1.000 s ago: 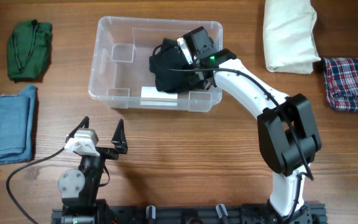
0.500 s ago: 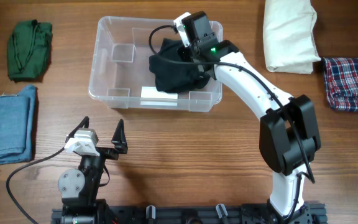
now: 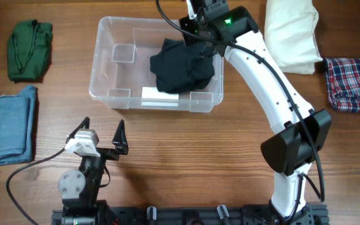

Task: Pack container
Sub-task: 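Lower the black garment into the bin and press it down, then open the right gripper and smooth the black garment inside the bin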

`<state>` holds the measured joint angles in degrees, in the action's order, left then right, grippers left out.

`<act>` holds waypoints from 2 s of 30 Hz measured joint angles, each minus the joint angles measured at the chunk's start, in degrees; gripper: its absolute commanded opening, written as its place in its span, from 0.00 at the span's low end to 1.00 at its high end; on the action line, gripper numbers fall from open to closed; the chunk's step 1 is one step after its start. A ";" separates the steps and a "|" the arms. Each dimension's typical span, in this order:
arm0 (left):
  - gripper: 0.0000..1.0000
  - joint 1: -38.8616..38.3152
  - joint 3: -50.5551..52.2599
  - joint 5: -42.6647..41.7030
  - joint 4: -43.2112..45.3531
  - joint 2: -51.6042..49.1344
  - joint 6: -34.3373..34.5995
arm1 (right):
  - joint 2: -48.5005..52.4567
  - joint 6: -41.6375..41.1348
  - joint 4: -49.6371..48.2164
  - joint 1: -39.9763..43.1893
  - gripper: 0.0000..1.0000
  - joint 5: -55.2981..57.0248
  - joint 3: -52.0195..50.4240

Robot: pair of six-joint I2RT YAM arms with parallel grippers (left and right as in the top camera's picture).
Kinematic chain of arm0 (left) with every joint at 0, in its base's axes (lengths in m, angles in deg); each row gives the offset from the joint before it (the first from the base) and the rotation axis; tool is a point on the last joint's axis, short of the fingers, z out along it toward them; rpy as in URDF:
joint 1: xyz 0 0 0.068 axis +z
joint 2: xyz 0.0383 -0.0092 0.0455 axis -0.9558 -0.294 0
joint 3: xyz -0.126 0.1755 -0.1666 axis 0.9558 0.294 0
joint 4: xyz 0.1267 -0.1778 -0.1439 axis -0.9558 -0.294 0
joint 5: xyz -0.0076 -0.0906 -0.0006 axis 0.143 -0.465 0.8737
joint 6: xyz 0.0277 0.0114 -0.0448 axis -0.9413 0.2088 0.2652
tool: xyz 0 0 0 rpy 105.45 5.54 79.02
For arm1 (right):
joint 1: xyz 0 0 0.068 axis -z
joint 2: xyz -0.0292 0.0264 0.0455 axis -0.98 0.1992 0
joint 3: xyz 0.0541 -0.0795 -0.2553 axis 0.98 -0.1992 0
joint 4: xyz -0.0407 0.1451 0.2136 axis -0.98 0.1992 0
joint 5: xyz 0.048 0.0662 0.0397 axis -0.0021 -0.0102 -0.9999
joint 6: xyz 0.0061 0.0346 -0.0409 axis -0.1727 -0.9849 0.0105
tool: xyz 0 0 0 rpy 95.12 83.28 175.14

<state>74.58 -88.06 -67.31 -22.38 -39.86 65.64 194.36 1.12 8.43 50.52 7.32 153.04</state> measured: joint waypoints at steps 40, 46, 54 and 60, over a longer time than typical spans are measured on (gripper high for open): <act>1.00 0.00 0.00 0.00 0.00 0.00 0.00 | 19.78 -0.96 5.11 2.64 0.04 -4.48 0.17; 1.00 0.00 0.00 0.00 0.00 0.00 0.00 | 19.76 -0.22 7.50 2.64 0.04 -4.48 0.42; 1.00 0.00 0.00 0.00 0.00 0.00 0.00 | 17.86 0.50 9.81 2.64 0.04 -4.50 0.42; 1.00 0.00 0.00 0.00 0.00 0.00 0.00 | 14.78 1.18 10.91 2.64 0.04 -4.50 0.42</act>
<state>74.58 -88.06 -67.31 -22.38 -39.86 65.64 209.13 2.30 19.33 53.17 2.82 153.45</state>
